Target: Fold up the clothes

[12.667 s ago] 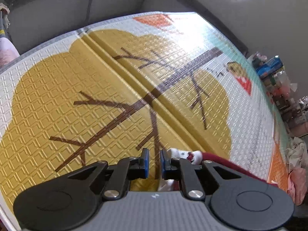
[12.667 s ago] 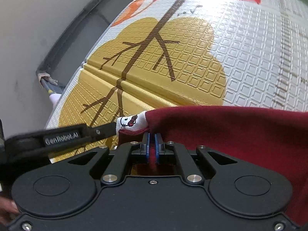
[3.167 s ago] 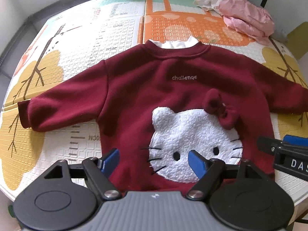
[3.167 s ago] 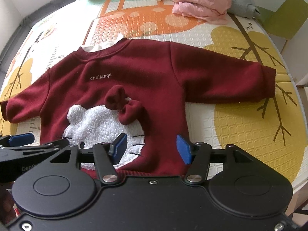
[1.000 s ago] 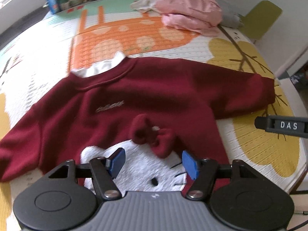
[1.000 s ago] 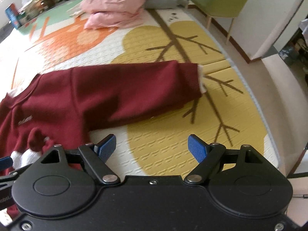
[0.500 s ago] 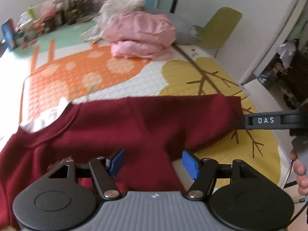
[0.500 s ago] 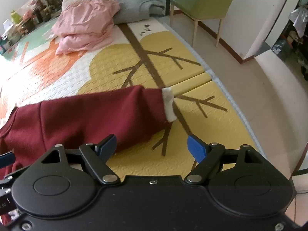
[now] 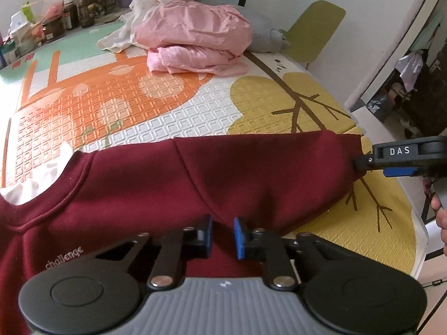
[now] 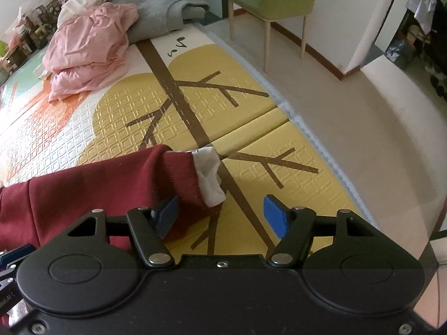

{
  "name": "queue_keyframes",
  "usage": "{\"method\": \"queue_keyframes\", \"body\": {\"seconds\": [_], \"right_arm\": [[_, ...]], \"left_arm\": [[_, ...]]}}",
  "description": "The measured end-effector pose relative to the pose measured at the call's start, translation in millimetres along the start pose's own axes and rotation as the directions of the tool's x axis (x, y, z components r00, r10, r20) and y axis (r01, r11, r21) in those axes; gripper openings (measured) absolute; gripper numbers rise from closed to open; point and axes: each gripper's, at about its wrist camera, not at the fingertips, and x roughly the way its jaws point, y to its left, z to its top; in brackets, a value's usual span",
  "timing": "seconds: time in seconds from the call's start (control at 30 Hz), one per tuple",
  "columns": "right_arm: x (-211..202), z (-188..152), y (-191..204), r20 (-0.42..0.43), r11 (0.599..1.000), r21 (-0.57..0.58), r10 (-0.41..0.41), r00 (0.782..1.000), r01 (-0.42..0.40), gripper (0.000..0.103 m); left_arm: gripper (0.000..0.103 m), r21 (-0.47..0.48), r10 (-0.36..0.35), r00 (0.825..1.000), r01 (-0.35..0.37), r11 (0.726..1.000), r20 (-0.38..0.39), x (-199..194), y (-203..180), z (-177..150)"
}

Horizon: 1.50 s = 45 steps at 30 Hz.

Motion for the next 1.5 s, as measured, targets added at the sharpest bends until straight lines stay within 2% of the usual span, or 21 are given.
{"method": "queue_keyframes", "body": {"seconds": [0.23, 0.37, 0.43, 0.5, 0.57, 0.7, 0.8, 1.13, 1.5], "right_arm": [[13, 4, -5, -0.008, 1.000, 0.029, 0.011, 1.000, -0.011, 0.065], [17, 6, -6, -0.006, 0.999, 0.047, 0.026, 1.000, -0.025, 0.063], [19, 7, -8, -0.011, 0.997, 0.066, 0.051, 0.999, -0.050, 0.057], [22, 8, -10, -0.022, 0.992, 0.093, 0.090, 0.996, -0.088, 0.039], [22, 8, -10, -0.025, 0.986, 0.112, 0.123, 0.992, -0.120, 0.029], [18, 7, -6, -0.016, 0.985, 0.108, 0.139, 0.990, -0.136, 0.017], [11, 7, -1, -0.002, 0.985, 0.091, 0.147, 0.989, -0.146, 0.013], [-24, 7, 34, 0.043, 0.961, 0.018, 0.274, 0.961, -0.275, 0.009], [-42, 1, 101, -0.009, 0.902, -0.082, 0.425, 0.905, -0.424, 0.004]], "left_arm": [[0.003, -0.001, 0.001, 0.998, -0.001, 1.000, -0.066, 13, 1, 0], [0.001, -0.026, -0.014, 0.994, 0.012, 1.000, -0.105, 20, 8, -1], [0.001, -0.060, -0.032, 0.992, 0.025, 0.998, -0.118, 22, 13, 1], [0.001, -0.081, -0.046, 0.991, 0.035, 0.996, -0.129, 24, 17, 2], [0.001, -0.087, -0.047, 0.990, 0.035, 0.996, -0.134, 25, 17, 2], [0.001, -0.079, -0.035, 0.990, 0.024, 0.997, -0.139, 26, 15, 2], [0.002, -0.079, -0.030, 0.989, 0.019, 0.997, -0.141, 26, 15, 2], [0.003, -0.087, -0.022, 0.991, 0.010, 0.996, -0.136, 26, 14, -1], [0.004, -0.120, -0.023, 0.993, 0.010, 0.993, -0.114, 23, 16, -4]]}}
